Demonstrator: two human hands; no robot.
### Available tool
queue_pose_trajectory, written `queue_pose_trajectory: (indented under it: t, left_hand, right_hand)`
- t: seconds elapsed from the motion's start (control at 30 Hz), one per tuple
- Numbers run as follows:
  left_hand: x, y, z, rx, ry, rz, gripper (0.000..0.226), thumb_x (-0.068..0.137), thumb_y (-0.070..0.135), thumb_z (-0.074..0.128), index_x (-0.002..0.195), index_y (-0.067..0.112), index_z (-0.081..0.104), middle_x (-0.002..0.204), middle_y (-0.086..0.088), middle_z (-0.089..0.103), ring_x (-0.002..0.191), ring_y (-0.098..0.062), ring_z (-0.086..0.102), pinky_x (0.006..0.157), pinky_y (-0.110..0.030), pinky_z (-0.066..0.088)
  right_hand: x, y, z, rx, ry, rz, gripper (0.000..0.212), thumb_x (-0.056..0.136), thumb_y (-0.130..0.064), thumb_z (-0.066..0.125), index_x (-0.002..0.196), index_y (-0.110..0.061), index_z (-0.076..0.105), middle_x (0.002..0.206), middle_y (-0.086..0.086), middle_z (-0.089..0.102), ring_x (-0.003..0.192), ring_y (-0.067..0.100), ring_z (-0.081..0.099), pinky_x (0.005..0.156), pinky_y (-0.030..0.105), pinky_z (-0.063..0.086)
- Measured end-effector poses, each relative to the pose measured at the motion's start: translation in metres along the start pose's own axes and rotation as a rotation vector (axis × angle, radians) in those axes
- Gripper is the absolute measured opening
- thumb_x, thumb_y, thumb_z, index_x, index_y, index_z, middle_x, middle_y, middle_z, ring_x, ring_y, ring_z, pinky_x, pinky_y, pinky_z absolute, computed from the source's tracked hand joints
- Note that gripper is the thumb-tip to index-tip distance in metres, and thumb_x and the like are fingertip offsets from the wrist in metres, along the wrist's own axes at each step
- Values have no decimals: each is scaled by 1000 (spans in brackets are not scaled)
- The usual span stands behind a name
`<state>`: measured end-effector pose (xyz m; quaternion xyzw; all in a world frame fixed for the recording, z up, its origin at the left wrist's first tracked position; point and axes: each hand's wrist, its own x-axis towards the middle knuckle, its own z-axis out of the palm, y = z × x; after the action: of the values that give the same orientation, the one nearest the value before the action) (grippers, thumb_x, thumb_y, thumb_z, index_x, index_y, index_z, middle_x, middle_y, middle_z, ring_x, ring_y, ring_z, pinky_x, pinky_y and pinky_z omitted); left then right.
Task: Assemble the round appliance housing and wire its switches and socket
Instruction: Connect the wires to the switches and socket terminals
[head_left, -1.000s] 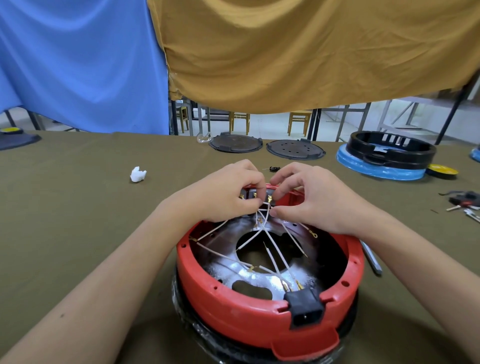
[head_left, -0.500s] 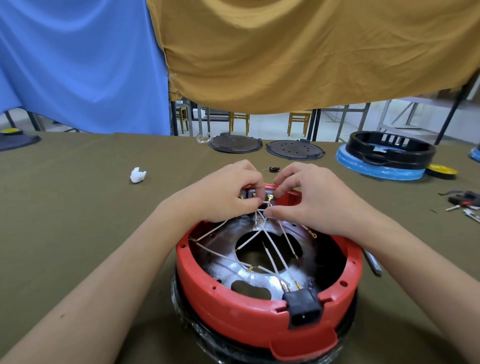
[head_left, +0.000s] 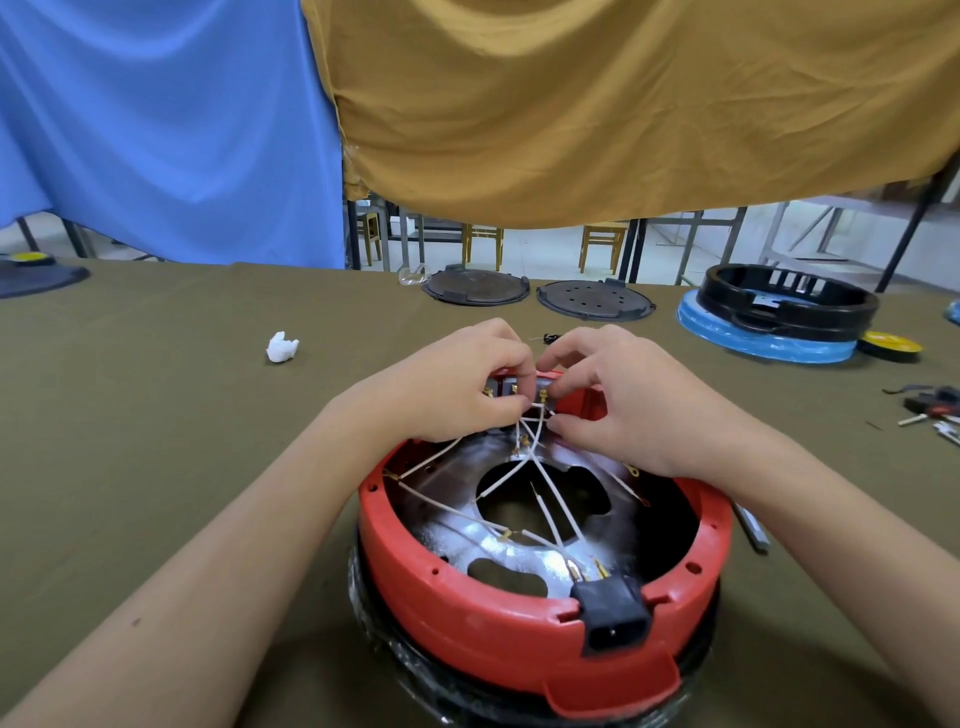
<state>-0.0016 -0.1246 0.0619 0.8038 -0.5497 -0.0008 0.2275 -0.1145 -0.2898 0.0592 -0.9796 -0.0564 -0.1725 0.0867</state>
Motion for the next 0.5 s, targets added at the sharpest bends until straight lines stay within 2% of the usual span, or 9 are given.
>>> queue_pose_trajectory:
  t: [0.13, 0.5]
  left_hand:
    - [0, 1, 0, -10, 4, 4, 13, 89, 22, 65, 84, 32, 60, 112, 6, 49, 95, -4, 50, 84, -21, 37]
    - [-1, 0, 0, -24, -2, -5, 13, 90, 23, 65, 84, 34, 60, 114, 8, 48, 96, -2, 50, 83, -19, 35]
  right_hand:
    - [0, -2, 1, -52, -10, -46, 14, 85, -26, 67, 84, -17, 78, 123, -13, 57, 109, 19, 48, 92, 33, 38]
    - [0, -2, 1, 4, 35, -15, 13, 84, -27, 69, 88, -22, 80, 114, -15, 61, 103, 17, 54, 88, 28, 39]
